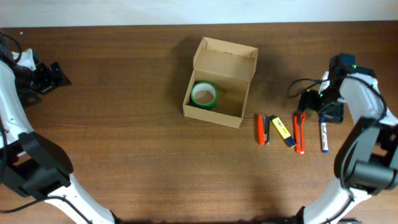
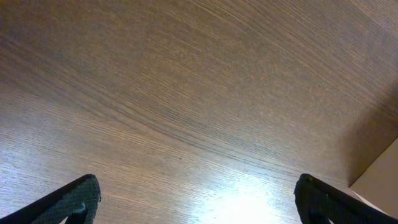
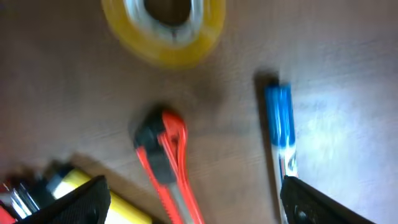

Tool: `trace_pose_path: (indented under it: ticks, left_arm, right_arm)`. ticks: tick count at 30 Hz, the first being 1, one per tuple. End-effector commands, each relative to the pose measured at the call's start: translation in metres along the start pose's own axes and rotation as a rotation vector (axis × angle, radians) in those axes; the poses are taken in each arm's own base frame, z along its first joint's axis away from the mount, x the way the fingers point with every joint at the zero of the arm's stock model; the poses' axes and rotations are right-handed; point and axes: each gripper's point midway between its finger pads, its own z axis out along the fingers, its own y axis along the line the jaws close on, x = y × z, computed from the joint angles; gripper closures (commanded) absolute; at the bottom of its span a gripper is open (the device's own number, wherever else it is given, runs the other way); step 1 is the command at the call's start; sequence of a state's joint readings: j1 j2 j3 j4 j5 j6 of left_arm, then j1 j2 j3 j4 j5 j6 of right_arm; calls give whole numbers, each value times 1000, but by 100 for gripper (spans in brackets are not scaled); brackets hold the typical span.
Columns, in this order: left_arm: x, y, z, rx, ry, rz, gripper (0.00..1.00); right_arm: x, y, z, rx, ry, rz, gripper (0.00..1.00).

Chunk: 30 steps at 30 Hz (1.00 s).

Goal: Pack container
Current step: 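Move the right gripper down onto the yellow tape roll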

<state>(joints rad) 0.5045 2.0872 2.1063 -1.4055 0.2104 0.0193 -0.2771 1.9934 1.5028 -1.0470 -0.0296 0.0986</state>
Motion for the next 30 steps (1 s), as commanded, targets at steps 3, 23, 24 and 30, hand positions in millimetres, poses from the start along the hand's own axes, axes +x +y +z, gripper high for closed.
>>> trace_pose_path:
  ticks: [3, 23, 24, 30]
  left_arm:
    - [1, -1, -1, 10, -1, 17, 0]
    - [1, -1, -1, 10, -1, 17, 0]
    - [1, -1, -1, 10, -1, 17, 0]
    - [1, -1, -1, 10, -1, 17, 0]
  right_arm:
    - [-42, 10, -19, -39, -92, 3, 9]
    - [-77, -25, -1, -19, -141, 134, 7]
    - [-78, -27, -1, -19, -144, 138, 7]
    - [-76, -32, -1, -17, -135, 149, 7]
